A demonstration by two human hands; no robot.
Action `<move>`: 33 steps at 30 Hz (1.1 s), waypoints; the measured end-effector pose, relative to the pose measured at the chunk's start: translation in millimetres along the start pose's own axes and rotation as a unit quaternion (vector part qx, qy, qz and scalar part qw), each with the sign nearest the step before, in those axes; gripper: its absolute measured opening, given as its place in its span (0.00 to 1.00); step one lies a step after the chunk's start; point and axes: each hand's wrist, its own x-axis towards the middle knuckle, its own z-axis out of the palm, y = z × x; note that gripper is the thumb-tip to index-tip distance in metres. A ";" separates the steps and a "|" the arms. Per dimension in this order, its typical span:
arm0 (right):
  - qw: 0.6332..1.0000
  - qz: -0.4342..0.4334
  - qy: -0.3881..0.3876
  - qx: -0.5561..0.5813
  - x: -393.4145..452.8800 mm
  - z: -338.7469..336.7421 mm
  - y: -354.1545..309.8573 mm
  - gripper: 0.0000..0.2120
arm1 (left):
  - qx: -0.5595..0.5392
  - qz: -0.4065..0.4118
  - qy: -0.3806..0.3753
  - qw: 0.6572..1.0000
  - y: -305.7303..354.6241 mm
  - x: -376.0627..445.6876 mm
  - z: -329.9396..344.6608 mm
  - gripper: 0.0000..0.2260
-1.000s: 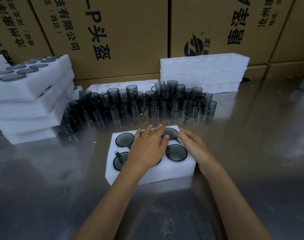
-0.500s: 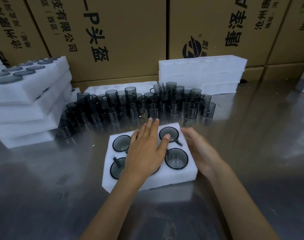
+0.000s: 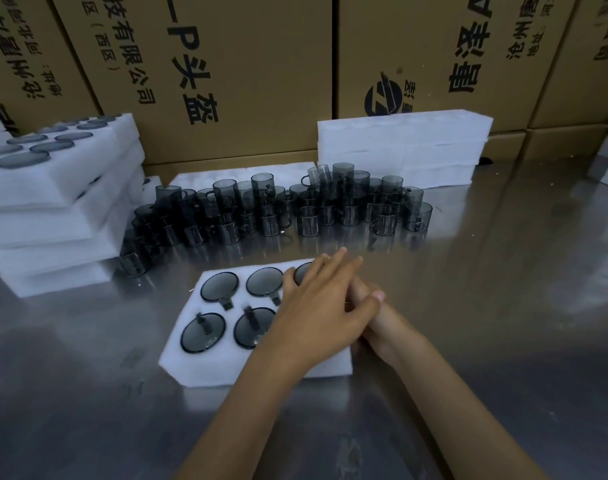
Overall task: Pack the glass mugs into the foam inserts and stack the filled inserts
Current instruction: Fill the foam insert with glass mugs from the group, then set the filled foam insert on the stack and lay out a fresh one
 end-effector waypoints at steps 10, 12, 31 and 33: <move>0.977 0.006 0.192 -0.096 28.1 -20.8 1.6 0.17 | 0.060 -0.103 -0.112 0.987 -19.3 -1.0 -7.2 0.34; 0.968 -0.015 0.228 -0.100 30.4 -29.8 2.5 0.17 | 0.043 -0.126 -0.102 0.986 -15.9 0.7 -8.3 0.36; 0.962 -0.023 0.216 -0.164 35.1 -36.4 11.5 0.13 | 0.234 -0.358 0.150 0.891 -168.2 -29.2 -64.3 0.27; 0.962 -0.018 0.216 -0.164 35.3 -36.5 12.8 0.14 | 0.202 -0.343 0.180 0.900 -173.3 -33.0 -68.5 0.27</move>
